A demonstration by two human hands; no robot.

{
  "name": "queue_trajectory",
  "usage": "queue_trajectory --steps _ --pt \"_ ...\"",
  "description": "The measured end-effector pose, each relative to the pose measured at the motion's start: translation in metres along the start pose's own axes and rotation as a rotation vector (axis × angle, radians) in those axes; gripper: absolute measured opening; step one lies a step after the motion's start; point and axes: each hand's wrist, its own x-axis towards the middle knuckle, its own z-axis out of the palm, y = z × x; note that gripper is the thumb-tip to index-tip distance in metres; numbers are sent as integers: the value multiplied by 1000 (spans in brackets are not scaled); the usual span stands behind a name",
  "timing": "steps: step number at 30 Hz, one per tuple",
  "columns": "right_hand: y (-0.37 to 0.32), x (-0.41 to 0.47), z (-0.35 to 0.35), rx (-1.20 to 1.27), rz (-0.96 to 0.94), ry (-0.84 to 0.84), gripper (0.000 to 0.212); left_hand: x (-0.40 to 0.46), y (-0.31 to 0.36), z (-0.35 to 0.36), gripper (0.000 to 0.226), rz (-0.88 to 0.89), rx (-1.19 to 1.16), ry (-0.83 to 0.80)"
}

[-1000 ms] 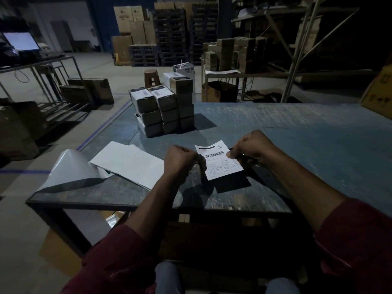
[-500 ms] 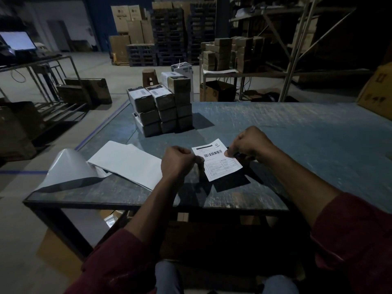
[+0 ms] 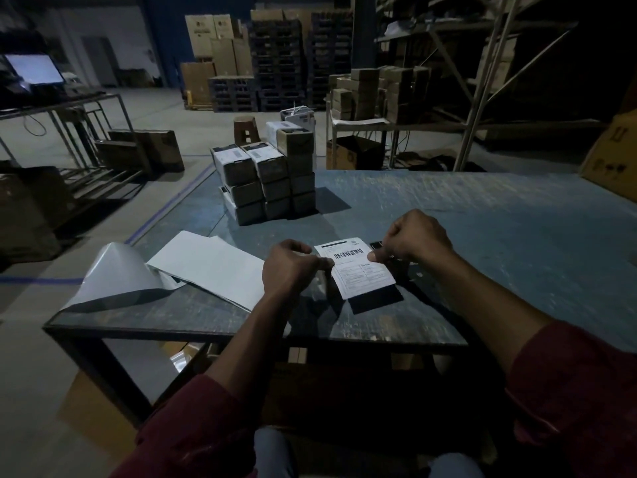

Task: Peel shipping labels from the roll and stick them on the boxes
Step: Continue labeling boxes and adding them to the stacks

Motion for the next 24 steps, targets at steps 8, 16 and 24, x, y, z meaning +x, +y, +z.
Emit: queue_trajectory --steps 8,16,24 --pt "30 3 0 25 -319 134 14 -6 3 0 39 137 114 27" --pt "44 7 23 139 -558 -22 24 -5 -14 5 48 276 -10 31" --pt "48 16 12 283 -432 -206 52 -18 -29 4 44 301 -272 -119"
